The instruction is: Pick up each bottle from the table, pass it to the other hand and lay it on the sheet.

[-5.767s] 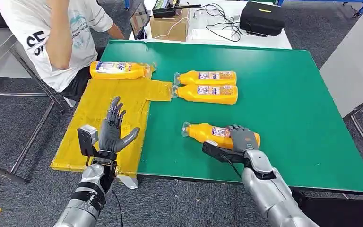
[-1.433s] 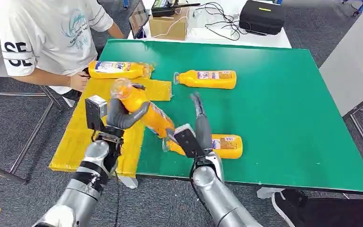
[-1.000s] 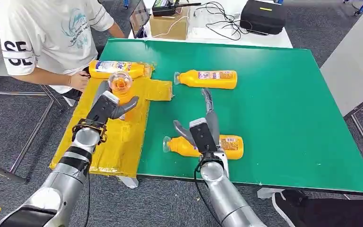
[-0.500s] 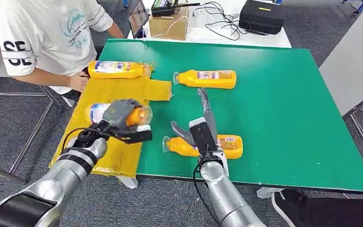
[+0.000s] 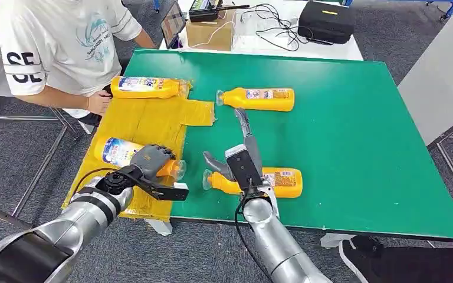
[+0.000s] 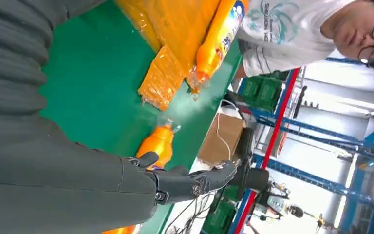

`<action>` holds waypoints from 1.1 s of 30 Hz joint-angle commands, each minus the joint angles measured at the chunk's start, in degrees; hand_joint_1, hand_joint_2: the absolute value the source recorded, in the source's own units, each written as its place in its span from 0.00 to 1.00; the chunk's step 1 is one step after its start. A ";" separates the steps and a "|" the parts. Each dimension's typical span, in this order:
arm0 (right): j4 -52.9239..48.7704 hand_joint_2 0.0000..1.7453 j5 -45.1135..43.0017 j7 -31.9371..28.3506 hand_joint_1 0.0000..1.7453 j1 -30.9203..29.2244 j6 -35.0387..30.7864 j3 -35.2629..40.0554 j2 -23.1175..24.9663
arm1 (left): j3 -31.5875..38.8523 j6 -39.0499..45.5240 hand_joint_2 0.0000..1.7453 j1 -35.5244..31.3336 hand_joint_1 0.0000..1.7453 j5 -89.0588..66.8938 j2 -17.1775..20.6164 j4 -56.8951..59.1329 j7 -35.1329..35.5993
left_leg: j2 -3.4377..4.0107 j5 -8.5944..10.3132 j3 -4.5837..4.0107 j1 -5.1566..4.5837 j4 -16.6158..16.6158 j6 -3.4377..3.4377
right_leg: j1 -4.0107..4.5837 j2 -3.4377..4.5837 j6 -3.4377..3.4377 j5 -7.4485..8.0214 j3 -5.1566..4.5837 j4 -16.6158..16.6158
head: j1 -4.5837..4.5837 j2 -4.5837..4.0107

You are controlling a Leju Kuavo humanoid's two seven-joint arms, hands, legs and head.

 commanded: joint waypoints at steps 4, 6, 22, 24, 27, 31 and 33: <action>8.10 1.00 1.81 2.56 0.00 -4.14 0.70 2.95 -0.77 | 3.70 2.46 1.00 1.80 0.00 6.53 -0.66 3.48 -3.28 | 0.19 -0.15 0.38 0.06 -0.04 -0.09 | 0.07 0.14 -0.11 -0.09 0.32 -0.05 | -0.02 0.00; 8.10 1.00 1.81 2.56 0.00 -4.14 0.70 2.95 -0.77 | 3.70 2.46 1.00 1.80 0.00 6.53 -0.66 3.48 -3.28 | 0.22 -0.17 0.44 0.08 -0.04 -0.10 | 0.09 0.16 -0.12 -0.10 0.39 -0.08 | -0.02 0.00; 18.03 1.00 16.20 11.68 0.00 -6.43 -3.00 7.33 -4.09 | 20.15 11.28 1.00 8.13 0.00 23.39 -2.43 -3.47 -18.37 | 0.04 -0.15 0.47 0.10 -0.08 -0.09 | 0.11 0.00 -0.12 -0.13 0.48 -0.15 | -0.02 0.02; 18.25 1.00 19.18 13.70 0.00 -5.98 -2.71 7.95 -5.26 | 23.53 9.68 1.00 9.52 0.00 27.73 -2.68 -6.46 -21.41 | -0.05 -0.08 0.26 0.06 -0.03 -0.05 | 0.07 -0.07 -0.06 -0.09 0.26 -0.09 | -0.02 0.02; 16.54 1.00 25.92 18.29 0.00 -4.01 -4.65 8.79 -7.67 | 29.12 3.15 1.00 13.07 0.00 37.33 -3.39 -15.27 -23.43 | -0.09 -0.11 0.22 0.08 -0.01 -0.04 | 0.09 -0.10 -0.06 -0.11 0.26 -0.11 | -0.02 0.00; 11.82 1.00 32.47 22.10 0.00 -1.10 -5.98 7.35 -10.41 | 31.10 -0.37 1.00 16.14 0.00 44.40 -3.55 -22.94 -23.43 | -0.12 -0.05 0.07 0.03 -0.01 -0.02 | 0.03 -0.12 -0.04 -0.08 0.09 -0.11 | 0.00 0.00; 10.97 1.00 32.62 22.20 0.00 -0.75 -5.46 6.93 -10.76 | 31.31 -0.91 1.00 16.23 0.00 45.36 -3.70 -23.74 -23.43 | -0.12 -0.11 0.12 0.05 0.02 -0.04 | 0.06 -0.13 -0.07 -0.13 0.16 -0.09 | -0.02 0.02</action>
